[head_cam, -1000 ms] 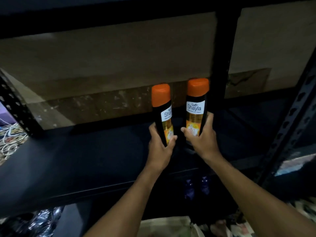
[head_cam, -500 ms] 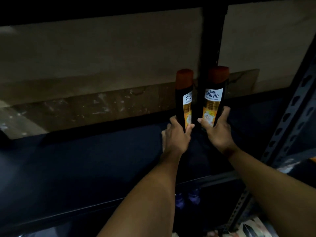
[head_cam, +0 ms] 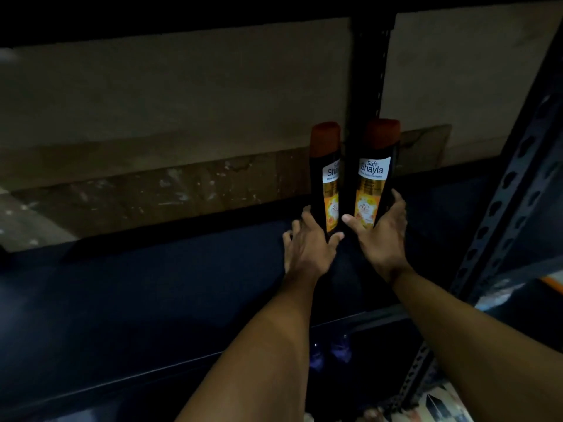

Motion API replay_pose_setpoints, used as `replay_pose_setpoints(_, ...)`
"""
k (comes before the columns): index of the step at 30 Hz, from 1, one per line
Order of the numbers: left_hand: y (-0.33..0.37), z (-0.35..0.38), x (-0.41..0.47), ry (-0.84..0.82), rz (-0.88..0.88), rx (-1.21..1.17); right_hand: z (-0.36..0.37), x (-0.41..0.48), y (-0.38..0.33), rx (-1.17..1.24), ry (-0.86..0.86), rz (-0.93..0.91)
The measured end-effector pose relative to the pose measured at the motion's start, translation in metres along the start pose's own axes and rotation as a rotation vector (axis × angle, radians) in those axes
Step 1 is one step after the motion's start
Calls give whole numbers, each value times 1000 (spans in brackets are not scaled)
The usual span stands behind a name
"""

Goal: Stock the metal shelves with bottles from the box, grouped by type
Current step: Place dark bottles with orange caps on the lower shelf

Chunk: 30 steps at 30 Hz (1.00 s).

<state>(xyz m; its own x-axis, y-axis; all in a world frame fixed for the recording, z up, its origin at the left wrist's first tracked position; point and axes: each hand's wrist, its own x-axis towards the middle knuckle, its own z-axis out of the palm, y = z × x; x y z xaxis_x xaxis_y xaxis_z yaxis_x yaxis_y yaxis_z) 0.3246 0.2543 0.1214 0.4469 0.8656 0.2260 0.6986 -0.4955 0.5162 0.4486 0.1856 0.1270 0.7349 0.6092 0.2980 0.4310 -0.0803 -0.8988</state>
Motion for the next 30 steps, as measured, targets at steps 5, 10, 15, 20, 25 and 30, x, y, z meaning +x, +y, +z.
replay_pose_setpoints(5,-4,-8,-24,13,-70,-56,-9,-22,-4,-144,13,60)
replay_pose_setpoints(10,-11,-29,-74,-24,-56,-141,-23,-88,-21,-168,14,24)
replay_pose_setpoints(15,-30,-67,-178,67,100,-318,-35,-196,-25,-27,24,-176)
replay_pose_setpoints(20,-82,-74,-295,194,140,-303,-28,-314,7,22,-99,-138)
replay_pose_setpoints(25,-147,-53,-389,86,-126,-296,-29,-391,51,-87,-304,39)
replay_pose_setpoints(30,-186,-40,-444,-3,-433,-259,-22,-430,76,-227,-553,216)
